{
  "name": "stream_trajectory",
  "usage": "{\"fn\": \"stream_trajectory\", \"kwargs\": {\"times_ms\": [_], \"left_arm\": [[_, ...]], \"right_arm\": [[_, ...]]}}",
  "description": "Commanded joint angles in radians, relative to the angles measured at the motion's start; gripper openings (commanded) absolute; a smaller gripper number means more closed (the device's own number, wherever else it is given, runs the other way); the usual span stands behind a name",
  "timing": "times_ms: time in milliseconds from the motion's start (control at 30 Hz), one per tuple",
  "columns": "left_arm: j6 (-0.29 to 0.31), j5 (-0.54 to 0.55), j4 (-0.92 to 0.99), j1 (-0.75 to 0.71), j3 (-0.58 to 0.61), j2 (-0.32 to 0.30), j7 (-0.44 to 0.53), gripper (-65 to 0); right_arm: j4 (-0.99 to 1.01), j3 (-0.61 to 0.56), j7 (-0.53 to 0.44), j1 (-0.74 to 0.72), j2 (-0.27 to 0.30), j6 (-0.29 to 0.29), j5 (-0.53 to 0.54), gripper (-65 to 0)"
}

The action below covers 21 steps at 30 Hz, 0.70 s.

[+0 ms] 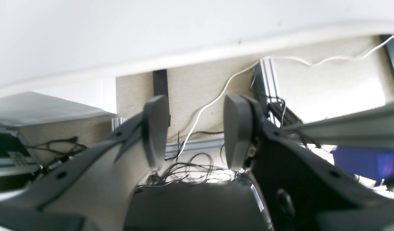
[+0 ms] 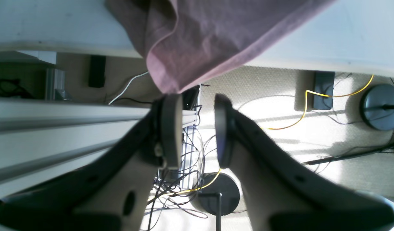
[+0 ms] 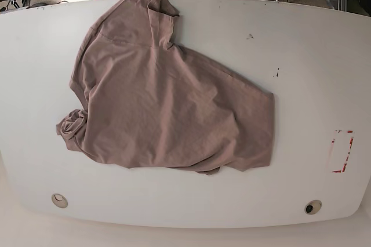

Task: Fold the T-shirt properly
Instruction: 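Lower both grippers to the shirt edges and pinch the fabric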

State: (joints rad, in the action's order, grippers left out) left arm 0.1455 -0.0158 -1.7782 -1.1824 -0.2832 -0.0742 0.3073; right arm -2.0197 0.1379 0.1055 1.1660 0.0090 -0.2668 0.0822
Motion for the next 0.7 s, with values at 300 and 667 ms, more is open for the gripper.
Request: {"fn": "stream_trajectory", "kwargs": {"times_ms": [300, 667], "left_arm": [[-0.004, 0.101, -0.111, 0.077, -0.012, 0.037, 0.025, -39.3], [-0.004, 0.093, -0.134, 0.17, -0.014, 0.118, 0.025, -17.2]], "right_arm": [[-0.011, 0.042, 0.038, -0.265, 0.046, -0.007, -0.006, -48.5], [-0.003, 0.162, 0.31, -0.562, 0.093, -0.047, 0.052, -28.4]]}}
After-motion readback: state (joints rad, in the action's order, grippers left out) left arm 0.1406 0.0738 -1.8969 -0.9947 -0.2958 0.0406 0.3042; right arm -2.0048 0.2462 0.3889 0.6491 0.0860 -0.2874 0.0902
